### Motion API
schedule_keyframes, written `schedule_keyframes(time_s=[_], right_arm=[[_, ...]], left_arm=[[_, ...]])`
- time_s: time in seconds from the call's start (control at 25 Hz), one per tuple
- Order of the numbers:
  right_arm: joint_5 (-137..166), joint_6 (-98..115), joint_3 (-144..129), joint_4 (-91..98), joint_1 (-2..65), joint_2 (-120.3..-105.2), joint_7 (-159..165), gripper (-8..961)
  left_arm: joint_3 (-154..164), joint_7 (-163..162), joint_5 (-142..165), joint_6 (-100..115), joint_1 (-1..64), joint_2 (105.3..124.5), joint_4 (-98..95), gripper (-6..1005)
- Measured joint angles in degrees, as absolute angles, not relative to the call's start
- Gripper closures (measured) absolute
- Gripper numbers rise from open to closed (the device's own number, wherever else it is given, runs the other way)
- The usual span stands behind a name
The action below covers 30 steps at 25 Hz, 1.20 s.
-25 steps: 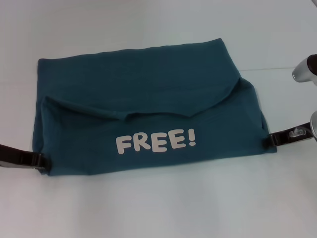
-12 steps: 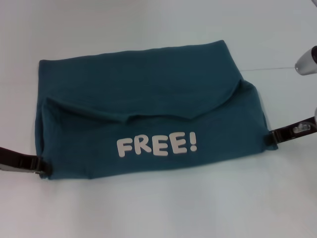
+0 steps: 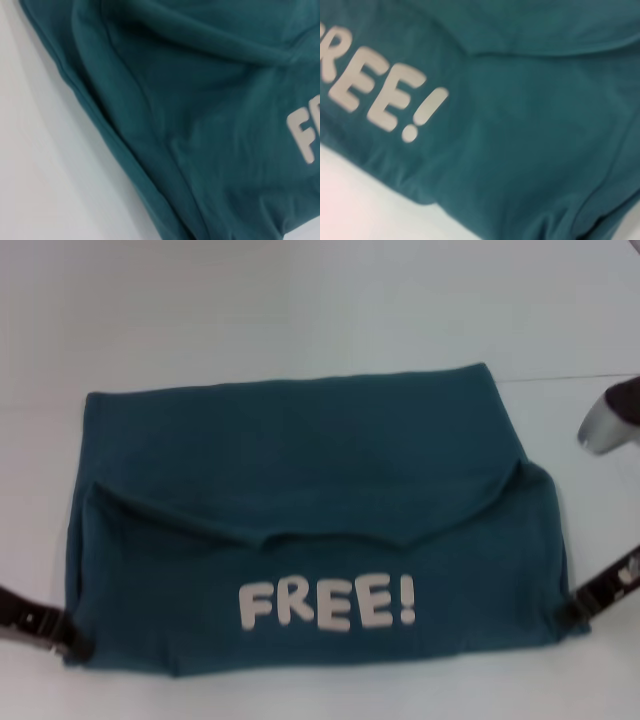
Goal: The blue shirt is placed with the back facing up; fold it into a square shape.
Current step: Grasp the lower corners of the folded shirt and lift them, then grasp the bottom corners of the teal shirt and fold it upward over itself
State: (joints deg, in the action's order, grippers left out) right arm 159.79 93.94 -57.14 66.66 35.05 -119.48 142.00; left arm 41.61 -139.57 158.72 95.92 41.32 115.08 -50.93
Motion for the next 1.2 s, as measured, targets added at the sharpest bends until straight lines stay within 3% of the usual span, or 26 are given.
schedule_keyframes(time_s=[0.84, 1.12, 1.2], right_arm=[[158.19, 112.88, -63.19, 71.80, 33.07, -119.85, 139.88, 912], [156.05, 113.85, -58.23, 76.92, 32.86, -118.60, 139.28, 912], [153.54, 113.86, -54.49, 78.08, 33.18, -117.54, 138.67, 912]], left_arm=[[40.81, -137.80, 162.72, 114.50, 40.20, 115.49, -51.24, 913], [30.92, -135.34, 158.93, 118.32, 40.91, 113.11, -53.35, 910], [27.95, -134.80, 158.23, 118.45, 41.04, 112.27, -53.64, 909]])
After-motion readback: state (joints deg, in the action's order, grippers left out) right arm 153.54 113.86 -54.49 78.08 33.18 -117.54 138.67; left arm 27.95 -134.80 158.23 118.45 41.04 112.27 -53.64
